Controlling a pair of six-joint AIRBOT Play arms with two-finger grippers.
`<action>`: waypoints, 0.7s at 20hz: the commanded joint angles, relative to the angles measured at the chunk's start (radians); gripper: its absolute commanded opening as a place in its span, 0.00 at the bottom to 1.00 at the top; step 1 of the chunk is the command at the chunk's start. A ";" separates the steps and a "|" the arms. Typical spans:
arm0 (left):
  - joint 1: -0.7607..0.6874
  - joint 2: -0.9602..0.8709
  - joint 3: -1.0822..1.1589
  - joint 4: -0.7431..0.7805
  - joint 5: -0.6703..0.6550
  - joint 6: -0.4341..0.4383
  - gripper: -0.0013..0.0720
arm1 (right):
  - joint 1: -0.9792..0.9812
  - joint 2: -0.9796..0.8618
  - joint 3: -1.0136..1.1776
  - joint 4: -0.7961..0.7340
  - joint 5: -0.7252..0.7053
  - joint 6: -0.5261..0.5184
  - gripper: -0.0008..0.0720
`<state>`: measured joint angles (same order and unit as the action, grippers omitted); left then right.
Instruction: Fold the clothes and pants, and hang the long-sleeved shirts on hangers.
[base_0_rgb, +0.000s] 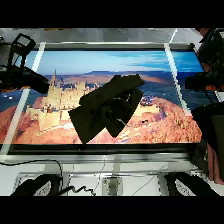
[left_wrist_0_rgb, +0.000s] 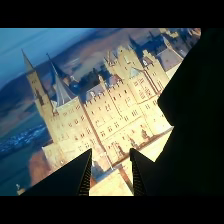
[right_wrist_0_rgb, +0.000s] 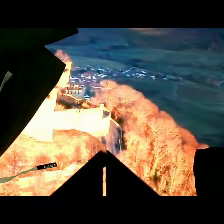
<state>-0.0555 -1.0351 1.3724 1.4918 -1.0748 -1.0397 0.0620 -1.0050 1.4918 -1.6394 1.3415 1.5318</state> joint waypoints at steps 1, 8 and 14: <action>0.000 0.001 0.000 0.000 0.000 0.000 0.39 | 0.001 0.000 0.000 0.000 0.000 0.000 0.05; 0.000 0.001 0.000 0.000 0.000 0.000 0.39 | 0.001 -0.001 0.000 0.000 0.000 0.000 0.05; 0.000 0.001 0.000 0.000 0.000 0.000 0.39 | 0.001 0.000 0.000 0.016 -0.033 0.000 0.05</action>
<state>-0.0555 -1.0351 1.3724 1.4918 -1.0748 -1.0397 0.0620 -1.0050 1.4918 -1.6352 1.3369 1.5318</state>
